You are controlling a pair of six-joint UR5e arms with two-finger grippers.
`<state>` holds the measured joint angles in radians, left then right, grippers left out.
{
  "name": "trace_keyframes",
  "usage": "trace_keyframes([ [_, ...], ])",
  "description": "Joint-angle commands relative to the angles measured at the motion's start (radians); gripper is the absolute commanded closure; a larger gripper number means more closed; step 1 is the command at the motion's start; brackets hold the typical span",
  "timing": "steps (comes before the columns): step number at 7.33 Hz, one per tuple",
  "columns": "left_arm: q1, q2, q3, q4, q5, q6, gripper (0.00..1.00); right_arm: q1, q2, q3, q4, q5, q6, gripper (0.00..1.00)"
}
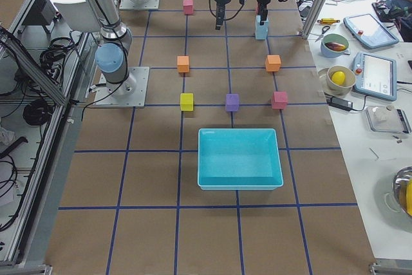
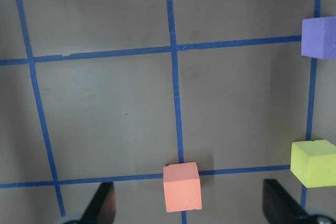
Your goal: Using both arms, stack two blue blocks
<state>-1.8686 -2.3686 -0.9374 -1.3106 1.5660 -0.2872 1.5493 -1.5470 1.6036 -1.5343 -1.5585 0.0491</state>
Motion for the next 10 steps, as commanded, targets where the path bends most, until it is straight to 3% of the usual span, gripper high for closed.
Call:
trace_keyframes([
  [1, 0.07, 0.102, 0.037, -0.135, 0.003, 0.156, 0.0, 0.0, -0.011, 0.009, -0.006, 0.005, 0.002, 0.0],
  [3, 0.159, 0.217, 0.026, -0.289, 0.017, 0.221, 0.0, 0.0, -0.021, 0.01, -0.006, 0.009, 0.0, 0.0],
  [4, 0.167, 0.282, -0.004, -0.38, 0.087, 0.221, 0.0, 0.0, -0.025, 0.009, -0.007, 0.005, 0.003, 0.0],
  [6, 0.178, 0.472, -0.123, -0.482, 0.117, 0.229, 0.02, 0.002, -0.038, 0.01, -0.007, 0.002, -0.008, 0.0],
  [8, 0.291, 0.619, -0.293, -0.467, 0.103, 0.291, 0.02, 0.0, -0.038, 0.01, -0.007, 0.002, -0.005, 0.0],
  [10, 0.29, 0.742, -0.488, -0.417, 0.105, 0.318, 0.14, 0.003, -0.041, 0.009, -0.01, 0.012, 0.008, 0.0],
])
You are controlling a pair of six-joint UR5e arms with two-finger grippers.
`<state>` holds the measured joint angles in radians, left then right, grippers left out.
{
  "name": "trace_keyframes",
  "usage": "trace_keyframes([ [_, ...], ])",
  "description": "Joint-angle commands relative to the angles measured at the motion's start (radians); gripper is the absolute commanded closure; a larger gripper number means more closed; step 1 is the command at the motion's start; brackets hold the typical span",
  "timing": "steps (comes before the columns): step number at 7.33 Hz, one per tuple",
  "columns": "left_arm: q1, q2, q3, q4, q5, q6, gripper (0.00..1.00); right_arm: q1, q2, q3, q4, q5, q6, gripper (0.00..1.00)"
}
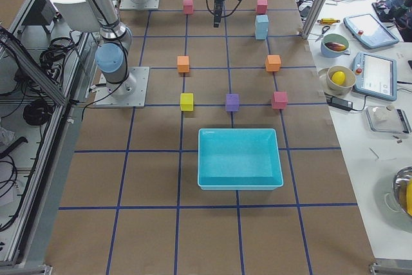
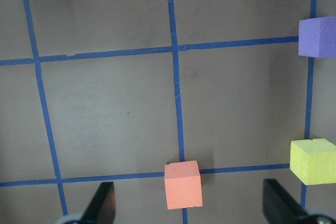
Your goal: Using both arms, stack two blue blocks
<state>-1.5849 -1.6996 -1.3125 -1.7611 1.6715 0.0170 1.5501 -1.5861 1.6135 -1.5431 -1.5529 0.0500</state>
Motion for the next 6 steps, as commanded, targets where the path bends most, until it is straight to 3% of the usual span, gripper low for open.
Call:
trace_keyframes([
  [1, 0.006, 0.108, -0.179, 0.145, 0.001, 0.012, 0.12, -0.001, 0.0, -0.001, -0.002, 0.004, 0.007, 0.0],
  [3, 0.014, 0.115, -0.192, 0.222, -0.012, 0.021, 0.0, -0.001, 0.0, -0.001, -0.002, -0.002, -0.001, 0.0],
  [6, 0.026, 0.124, -0.205, 0.285, -0.038, -0.008, 0.0, -0.002, 0.0, -0.001, -0.002, -0.004, -0.006, 0.0],
])
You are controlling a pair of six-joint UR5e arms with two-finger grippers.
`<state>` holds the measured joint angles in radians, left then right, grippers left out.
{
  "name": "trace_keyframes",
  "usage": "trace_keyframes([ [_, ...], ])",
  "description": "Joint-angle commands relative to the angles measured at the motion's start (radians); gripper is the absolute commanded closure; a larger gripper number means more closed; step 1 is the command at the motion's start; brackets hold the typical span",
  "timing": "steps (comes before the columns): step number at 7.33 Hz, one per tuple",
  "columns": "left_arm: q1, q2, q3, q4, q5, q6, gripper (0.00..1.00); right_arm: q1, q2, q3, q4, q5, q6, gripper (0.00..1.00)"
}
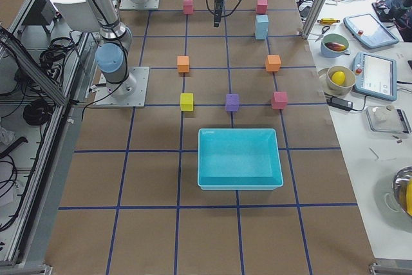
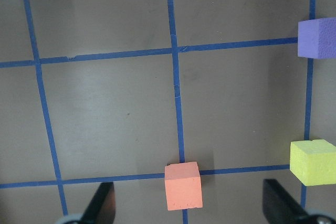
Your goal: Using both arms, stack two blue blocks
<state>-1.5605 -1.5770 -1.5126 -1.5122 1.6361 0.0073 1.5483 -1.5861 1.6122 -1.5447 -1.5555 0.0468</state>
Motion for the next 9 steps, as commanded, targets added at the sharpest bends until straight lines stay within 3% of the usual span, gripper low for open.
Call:
trace_keyframes([
  [1, 0.0, 0.0, -0.006, 0.055, -0.002, 0.002, 0.0, -0.001, 0.0, 0.002, 0.0, -0.001, -0.004, 0.0],
  [4, -0.003, 0.0, -0.008, 0.063, -0.009, 0.002, 0.0, -0.001, 0.0, 0.002, -0.002, -0.001, -0.005, 0.0],
  [6, 0.005, 0.002, -0.012, 0.061, -0.116, 0.008, 0.0, -0.001, 0.0, 0.002, -0.002, -0.003, -0.005, 0.0],
  [9, 0.004, 0.005, -0.014, 0.063, -0.052, 0.01, 0.0, -0.001, 0.0, 0.002, -0.002, -0.003, -0.007, 0.0],
])
